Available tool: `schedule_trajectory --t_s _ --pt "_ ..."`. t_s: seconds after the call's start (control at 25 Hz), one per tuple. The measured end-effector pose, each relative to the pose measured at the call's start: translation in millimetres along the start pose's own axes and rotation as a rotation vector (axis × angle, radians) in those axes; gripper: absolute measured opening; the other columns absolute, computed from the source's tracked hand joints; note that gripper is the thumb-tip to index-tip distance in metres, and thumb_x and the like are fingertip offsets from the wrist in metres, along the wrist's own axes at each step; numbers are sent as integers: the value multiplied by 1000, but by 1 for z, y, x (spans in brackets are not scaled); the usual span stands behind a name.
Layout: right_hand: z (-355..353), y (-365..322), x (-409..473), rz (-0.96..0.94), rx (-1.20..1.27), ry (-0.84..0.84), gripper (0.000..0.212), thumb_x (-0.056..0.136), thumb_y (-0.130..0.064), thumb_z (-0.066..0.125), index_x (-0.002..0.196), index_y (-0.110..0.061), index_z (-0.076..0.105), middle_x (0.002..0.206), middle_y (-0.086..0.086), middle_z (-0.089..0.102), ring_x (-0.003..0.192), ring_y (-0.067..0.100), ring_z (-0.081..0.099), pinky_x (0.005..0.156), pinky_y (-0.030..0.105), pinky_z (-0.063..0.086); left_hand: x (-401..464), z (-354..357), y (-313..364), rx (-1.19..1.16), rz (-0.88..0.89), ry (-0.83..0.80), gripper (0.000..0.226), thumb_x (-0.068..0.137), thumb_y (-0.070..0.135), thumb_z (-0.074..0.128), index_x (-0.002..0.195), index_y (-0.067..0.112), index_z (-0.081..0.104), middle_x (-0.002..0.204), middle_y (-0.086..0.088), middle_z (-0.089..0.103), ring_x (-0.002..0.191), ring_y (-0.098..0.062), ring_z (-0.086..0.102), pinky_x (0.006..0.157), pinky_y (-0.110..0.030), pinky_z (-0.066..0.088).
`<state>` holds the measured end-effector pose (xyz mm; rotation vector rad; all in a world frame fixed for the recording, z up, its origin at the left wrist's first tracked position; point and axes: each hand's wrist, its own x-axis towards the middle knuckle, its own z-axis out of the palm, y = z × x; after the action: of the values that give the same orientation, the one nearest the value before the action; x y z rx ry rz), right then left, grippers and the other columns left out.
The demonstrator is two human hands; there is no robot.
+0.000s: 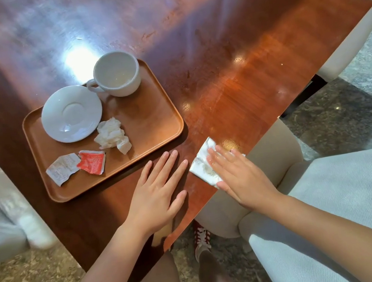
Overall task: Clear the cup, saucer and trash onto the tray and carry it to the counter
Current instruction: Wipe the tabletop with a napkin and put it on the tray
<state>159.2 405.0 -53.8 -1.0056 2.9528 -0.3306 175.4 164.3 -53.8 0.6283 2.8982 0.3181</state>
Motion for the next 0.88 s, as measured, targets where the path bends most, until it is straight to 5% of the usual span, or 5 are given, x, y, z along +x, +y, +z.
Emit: schedule_trajectory --t_s 0.32,0.48,0.72,0.88 --pt "3 -21 -17 -254 181 2 41 88 -4 58 129 0 50 136 15 52 130 29 42 109 43 33 -19 -3 -12 15 -16 -28 61 93 49 26 147 27 9 156 2 13 145 -16 4 117 -36 1" --pt "-13 -34 -30 -370 268 -85 42 86 1 56 127 -3 52 134 14 54 127 25 47 105 42 39 -23 -3 -13 2 -29 -40 61 93 50 25 147 28 7 157 3 10 145 -14 0 118 -38 2" --pt "-49 -37 12 -116 342 136 37 96 -20 40 122 1 57 127 18 59 123 27 50 105 37 41 -38 -5 -18 -6 -57 -45 61 93 47 30 147 27 11 157 3 13 145 -15 2 117 -35 -1" --pt "-51 -41 86 22 246 293 31 90 -7 54 120 2 58 123 19 62 119 30 56 101 39 44 -44 -7 -17 -15 -76 1 60 90 42 38 146 24 26 153 -1 28 143 -20 17 114 -40 11"
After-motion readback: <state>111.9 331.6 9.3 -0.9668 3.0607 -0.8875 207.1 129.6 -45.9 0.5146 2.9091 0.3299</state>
